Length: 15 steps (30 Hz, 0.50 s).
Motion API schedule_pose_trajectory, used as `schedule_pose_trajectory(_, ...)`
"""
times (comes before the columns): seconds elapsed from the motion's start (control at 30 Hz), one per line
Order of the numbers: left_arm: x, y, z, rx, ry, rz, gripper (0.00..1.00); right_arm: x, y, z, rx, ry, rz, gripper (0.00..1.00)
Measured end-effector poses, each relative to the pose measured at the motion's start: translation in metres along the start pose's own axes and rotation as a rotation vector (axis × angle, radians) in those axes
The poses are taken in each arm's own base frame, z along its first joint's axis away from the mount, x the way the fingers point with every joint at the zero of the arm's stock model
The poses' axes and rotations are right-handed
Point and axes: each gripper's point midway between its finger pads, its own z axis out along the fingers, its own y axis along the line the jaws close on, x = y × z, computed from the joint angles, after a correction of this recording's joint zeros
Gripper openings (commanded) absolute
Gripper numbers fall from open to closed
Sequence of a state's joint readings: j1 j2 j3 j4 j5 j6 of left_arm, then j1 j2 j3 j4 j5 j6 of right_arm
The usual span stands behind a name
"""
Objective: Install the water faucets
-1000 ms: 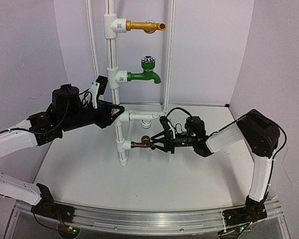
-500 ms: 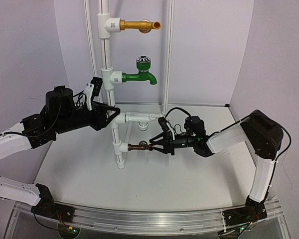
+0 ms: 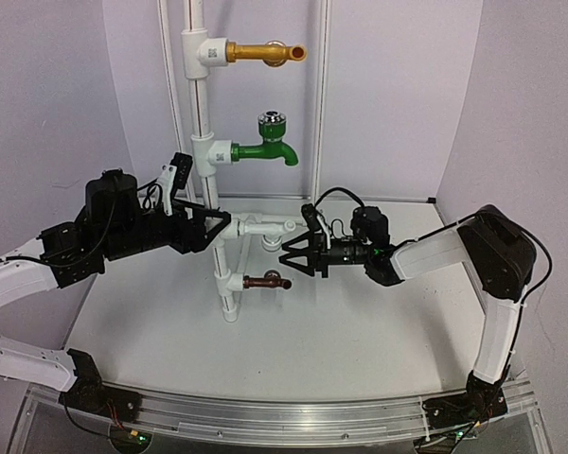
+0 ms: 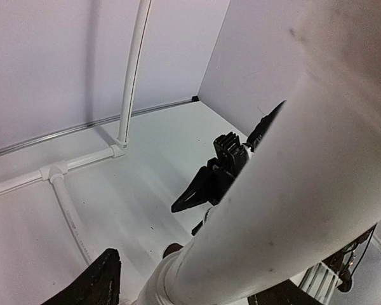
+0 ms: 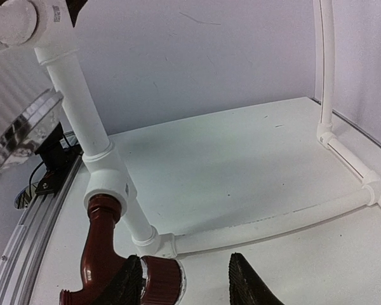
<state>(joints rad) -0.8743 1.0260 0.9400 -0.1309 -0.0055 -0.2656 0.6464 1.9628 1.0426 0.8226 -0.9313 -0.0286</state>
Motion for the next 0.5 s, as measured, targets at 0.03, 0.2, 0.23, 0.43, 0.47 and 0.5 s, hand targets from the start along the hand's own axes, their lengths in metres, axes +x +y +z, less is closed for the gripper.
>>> schedule_pose_trajectory(0.03,0.0,0.0,0.0,-0.002,-0.001,-0.002,0.72,-0.001,-0.002,0.002,-0.001,-0.003,0.0,0.44)
schedule_pose_trajectory(0.2,-0.003,0.0,0.004,-0.002,-0.014,0.007,0.66,0.005,-0.01,0.013,-0.008,-0.007,0.025,0.37)
schedule_pose_trajectory(0.23,-0.002,0.0,0.006,-0.001,-0.013,0.008,0.62,0.009,-0.009,0.016,-0.012,-0.001,0.034,0.35)
schedule_pose_trajectory(0.43,0.001,-0.002,0.018,0.016,-0.007,-0.001,0.37,0.03,0.001,0.027,-0.051,0.03,0.081,0.25)
schedule_pose_trajectory(0.47,0.001,-0.004,0.019,0.022,-0.008,-0.009,0.34,0.032,0.002,0.028,-0.059,0.033,0.086,0.24)
schedule_pose_trajectory(0.5,0.001,-0.004,0.019,0.024,-0.01,0.001,0.31,0.033,0.004,0.028,-0.065,0.035,0.089,0.22)
